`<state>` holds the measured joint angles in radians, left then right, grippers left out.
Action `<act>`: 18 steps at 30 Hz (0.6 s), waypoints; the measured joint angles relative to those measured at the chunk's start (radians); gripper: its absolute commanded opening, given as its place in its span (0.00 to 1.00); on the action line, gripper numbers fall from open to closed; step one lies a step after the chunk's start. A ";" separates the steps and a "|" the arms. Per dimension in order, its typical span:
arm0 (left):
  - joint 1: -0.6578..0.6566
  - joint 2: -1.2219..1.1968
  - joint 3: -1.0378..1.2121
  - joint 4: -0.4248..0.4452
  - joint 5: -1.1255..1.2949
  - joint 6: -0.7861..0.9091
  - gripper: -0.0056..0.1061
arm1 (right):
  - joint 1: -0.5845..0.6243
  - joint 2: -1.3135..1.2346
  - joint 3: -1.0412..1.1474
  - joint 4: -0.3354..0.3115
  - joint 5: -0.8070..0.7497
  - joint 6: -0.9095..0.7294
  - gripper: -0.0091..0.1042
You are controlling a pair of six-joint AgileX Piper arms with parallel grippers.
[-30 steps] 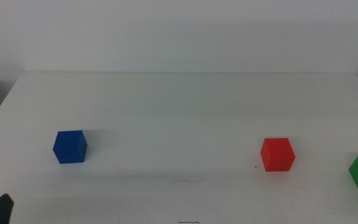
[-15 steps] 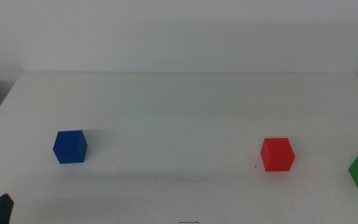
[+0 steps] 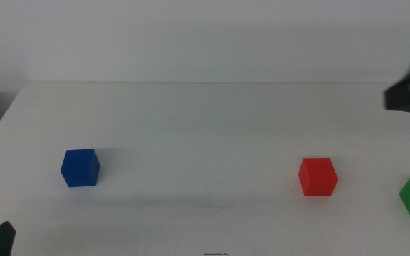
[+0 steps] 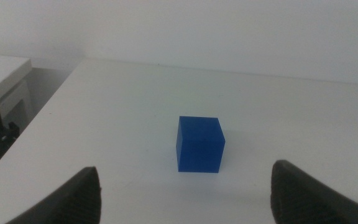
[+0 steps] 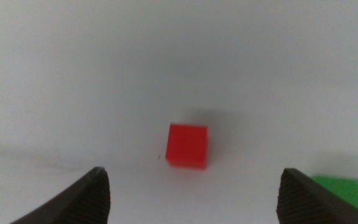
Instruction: Stack red cubes first, then green, then blue cubes in a specific spot.
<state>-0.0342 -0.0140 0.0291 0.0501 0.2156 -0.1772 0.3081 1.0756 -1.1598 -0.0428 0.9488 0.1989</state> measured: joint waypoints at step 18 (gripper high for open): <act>0.000 0.000 0.000 0.000 0.000 0.000 0.89 | 0.043 0.541 -0.242 -0.006 0.219 0.121 0.91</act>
<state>-0.0342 -0.0140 0.0291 0.0501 0.2156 -0.1772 0.3510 1.6170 -1.4013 -0.0486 1.1675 0.3200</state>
